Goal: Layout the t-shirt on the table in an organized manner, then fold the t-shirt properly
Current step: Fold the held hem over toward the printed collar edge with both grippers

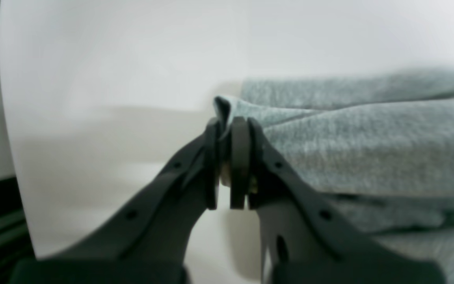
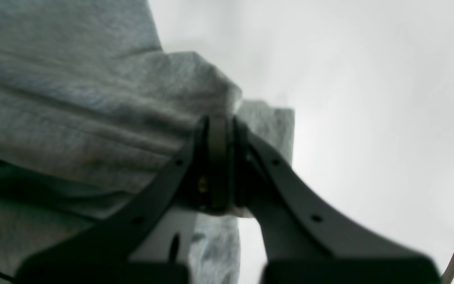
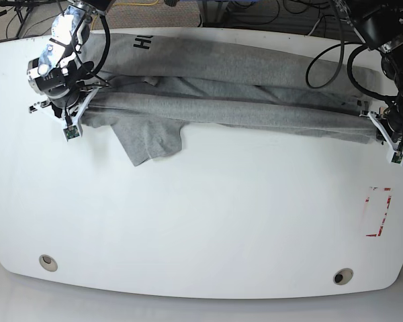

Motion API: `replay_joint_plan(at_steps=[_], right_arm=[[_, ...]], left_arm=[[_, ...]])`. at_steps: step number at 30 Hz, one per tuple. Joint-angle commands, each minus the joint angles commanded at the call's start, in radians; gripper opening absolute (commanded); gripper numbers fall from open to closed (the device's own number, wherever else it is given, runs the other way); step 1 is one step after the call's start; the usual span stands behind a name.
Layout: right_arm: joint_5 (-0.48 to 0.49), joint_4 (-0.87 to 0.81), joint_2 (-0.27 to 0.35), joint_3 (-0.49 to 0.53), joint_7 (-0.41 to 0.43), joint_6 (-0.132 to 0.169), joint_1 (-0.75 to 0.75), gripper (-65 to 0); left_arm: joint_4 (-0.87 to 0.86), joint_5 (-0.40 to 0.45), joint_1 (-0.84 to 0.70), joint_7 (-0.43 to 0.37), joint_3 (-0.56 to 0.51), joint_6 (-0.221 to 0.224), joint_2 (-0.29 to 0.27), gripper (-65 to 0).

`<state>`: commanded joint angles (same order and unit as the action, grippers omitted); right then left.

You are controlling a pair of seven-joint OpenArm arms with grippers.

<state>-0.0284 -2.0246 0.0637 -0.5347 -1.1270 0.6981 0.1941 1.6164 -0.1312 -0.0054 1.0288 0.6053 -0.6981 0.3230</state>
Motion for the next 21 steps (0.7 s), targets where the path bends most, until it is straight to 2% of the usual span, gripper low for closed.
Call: replay_joint_plan(at_steps=[11, 15, 17, 19, 20, 21], right_arm=[[0.000, -0.002, -0.002, 0.000, 0.000, 0.000, 0.074, -64.8], [0.000, 0.002, -0.002, 0.000, 0.000, 0.000, 0.078, -63.7], [0.000, 0.002, -0.002, 0.000, 0.000, 0.000, 0.078, -58.2], [0.000, 0.002, -0.002, -0.002, 0.000, 0.000, 0.078, -49.0], [0.000, 0.002, -0.002, -0.002, 0.000, 0.000, 0.078, -41.4], [0.000, 0.002, -0.002, -0.003, 0.000, 0.000, 0.078, -36.6]], left_arm=[[-0.005, 0.002, -0.087, -0.002, -0.003, 0.000, 0.005, -62.8], [-0.005, 0.003, -0.104, -0.002, -0.005, 0.000, 0.005, -55.6], [-0.005, 0.003, -0.107, 0.000, -0.006, 0.000, 0.005, -48.5], [-0.008, 0.003, -0.110, 0.000, -0.014, 0.000, 0.005, -40.7], [-0.008, 0.003, -0.112, 0.000, -0.026, 0.000, 0.006, -34.4], [-0.006, 0.003, -0.112, 0.000, -0.031, 0.000, 0.006, -31.7]])
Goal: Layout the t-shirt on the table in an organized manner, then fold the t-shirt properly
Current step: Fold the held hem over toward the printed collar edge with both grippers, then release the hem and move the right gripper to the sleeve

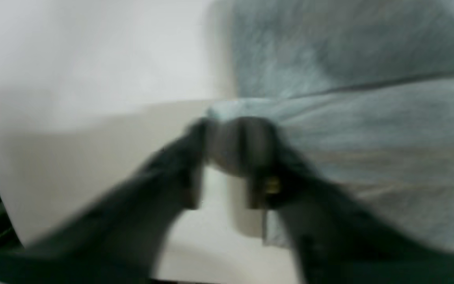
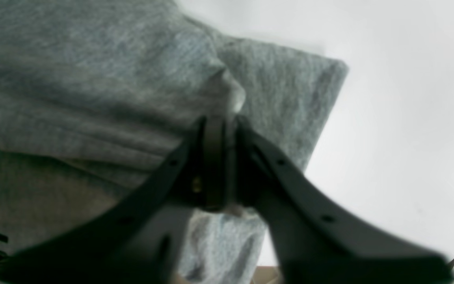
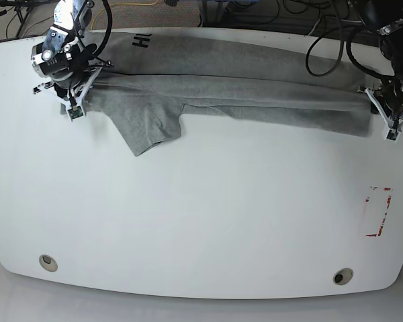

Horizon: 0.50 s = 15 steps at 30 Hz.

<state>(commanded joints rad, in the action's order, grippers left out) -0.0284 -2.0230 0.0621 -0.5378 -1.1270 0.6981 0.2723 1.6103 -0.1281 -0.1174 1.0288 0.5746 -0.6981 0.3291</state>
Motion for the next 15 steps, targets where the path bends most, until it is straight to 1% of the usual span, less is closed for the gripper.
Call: replay_joint_plan(at_steps=[1, 2, 5, 7, 9, 11, 14, 15], right_arm=[[0.000, 0.000, 0.000, -0.003, 0.000, 0.000, 0.000, -31.9], [0.000, -0.002, -0.002, -0.020, 0.000, 0.000, -0.002, -22.8], [0.000, -0.002, -0.031, -0.054, 0.005, 0.000, -0.017, -12.7], [0.002, -0.003, -0.043, -0.072, 0.008, 0.000, -0.043, -11.7], [0.026, -0.002, -0.046, -0.087, 0.005, 0.000, -0.068, -13.0], [0.074, -0.002, -0.049, -0.103, 0.002, 0.000, -0.081, -14.7], [0.184, 0.005, -0.049, -0.109, 0.000, 0.000, -0.089, -17.3], [0.201, 0.006, -0.049, -0.109, 0.000, 0.000, -0.094, -17.6]], left_arm=[[0.002, 0.002, 0.000, 0.000, -0.005, 0.000, 0.000, -28.2], [0.005, 0.002, 0.000, 0.000, -0.012, 0.000, 0.000, -24.6], [0.006, 0.000, 0.003, 0.000, -0.012, 0.000, 0.000, -24.9], [0.011, -0.006, 0.008, 0.000, -0.012, 0.000, 0.000, -25.6], [0.037, -0.009, 0.018, 0.000, -0.009, 0.000, 0.000, -25.8], [0.083, -0.009, 0.029, 0.002, -0.006, 0.000, -0.003, -25.8], [0.166, -0.009, 0.029, 0.011, -0.008, 0.000, -0.011, -25.8], [0.176, -0.009, 0.029, 0.015, -0.009, 0.000, -0.017, -25.8]])
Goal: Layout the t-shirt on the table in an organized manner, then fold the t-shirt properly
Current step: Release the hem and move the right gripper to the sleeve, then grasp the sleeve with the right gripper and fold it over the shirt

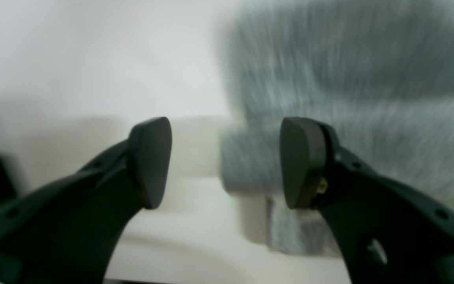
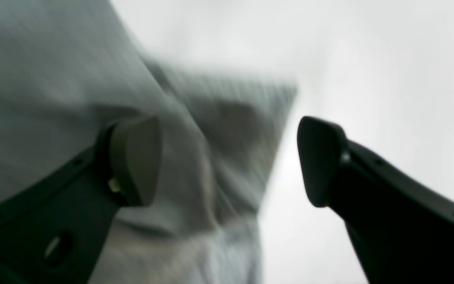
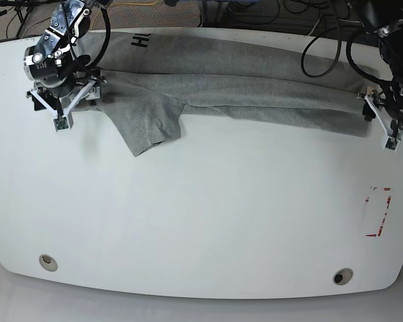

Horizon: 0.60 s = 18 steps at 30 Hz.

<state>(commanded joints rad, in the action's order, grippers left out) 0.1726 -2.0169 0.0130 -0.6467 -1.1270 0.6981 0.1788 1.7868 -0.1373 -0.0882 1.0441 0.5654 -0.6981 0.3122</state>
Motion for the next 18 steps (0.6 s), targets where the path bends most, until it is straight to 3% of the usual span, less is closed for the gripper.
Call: replay_joint_plan(at_steps=[4, 11, 18], right_arm=[[0.104, 0.052, -0.011, 0.028, 0.002, 0.000, -0.044, -18.2], [0.068, 0.207, -0.028, 0.086, 0.012, 0.000, -0.141, -18.2], [0.060, 0.384, -0.018, 0.095, 0.097, 0.000, -0.212, -18.2]], left_arm=[[0.035, 0.000, 0.003, 0.015, 0.000, 0.000, -0.040, -25.8], [0.035, 0.002, 0.005, 0.015, 0.000, 0.000, -0.040, -25.8], [0.034, 0.005, 0.002, 0.015, 0.003, 0.000, -0.040, -25.8]])
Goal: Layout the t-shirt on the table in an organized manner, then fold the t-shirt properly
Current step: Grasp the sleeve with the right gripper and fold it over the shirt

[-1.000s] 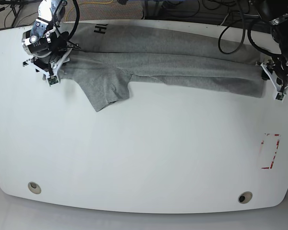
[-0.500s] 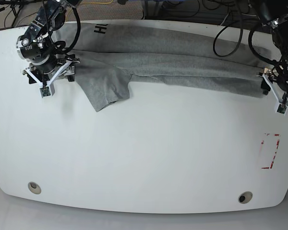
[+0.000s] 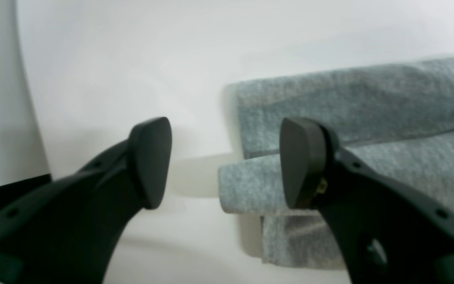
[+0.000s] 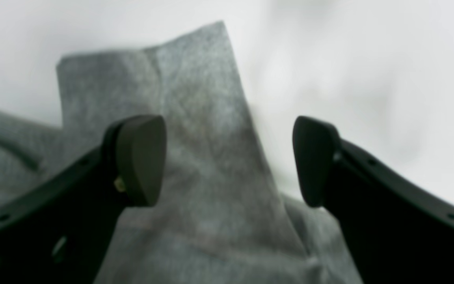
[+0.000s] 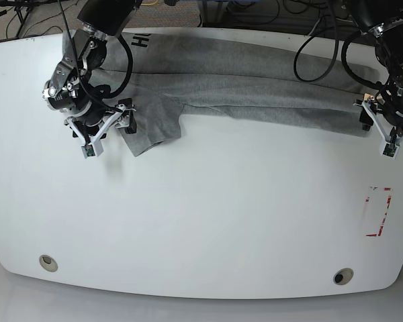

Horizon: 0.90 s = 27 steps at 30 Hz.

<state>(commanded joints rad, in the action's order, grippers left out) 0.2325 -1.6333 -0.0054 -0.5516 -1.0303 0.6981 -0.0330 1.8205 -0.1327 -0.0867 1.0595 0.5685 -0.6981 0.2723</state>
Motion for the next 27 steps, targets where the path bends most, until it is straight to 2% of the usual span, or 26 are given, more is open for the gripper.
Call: replay_joint_plan(at_steps=[5, 10, 16, 22, 24, 27], right_arm=[[0.000, 0.104, 0.029, 0.025, 0.037, 0.000, -0.029, -18.2], [0.008, 0.112, 0.029, 0.078, 0.049, 0.000, -0.026, -18.2], [0.011, 0.112, 0.015, 0.158, 0.048, 0.000, -0.002, -18.2], [0.008, 0.110, -0.020, 0.170, 0.049, 0.000, 0.009, -18.5], [0.003, 0.110, -0.023, 0.172, 0.051, 0.000, 0.011, -20.9], [0.003, 0.110, -0.023, 0.172, 0.051, 0.000, 0.011, -33.8]], left_arm=[[0.002, 0.002, 0.000, 0.000, 0.002, 0.000, 0.000, -25.8], [0.002, 0.002, 0.000, 0.000, 0.002, 0.000, 0.000, -25.8], [0.000, 0.003, 0.002, 0.000, 0.002, 0.000, 0.000, -25.8], [0.000, 0.003, 0.002, 0.000, 0.002, 0.000, 0.000, -25.8], [0.000, 0.003, 0.002, 0.000, 0.000, 0.000, 0.000, -25.8], [0.000, 0.003, 0.002, 0.000, -0.003, 0.000, -0.002, -25.8]])
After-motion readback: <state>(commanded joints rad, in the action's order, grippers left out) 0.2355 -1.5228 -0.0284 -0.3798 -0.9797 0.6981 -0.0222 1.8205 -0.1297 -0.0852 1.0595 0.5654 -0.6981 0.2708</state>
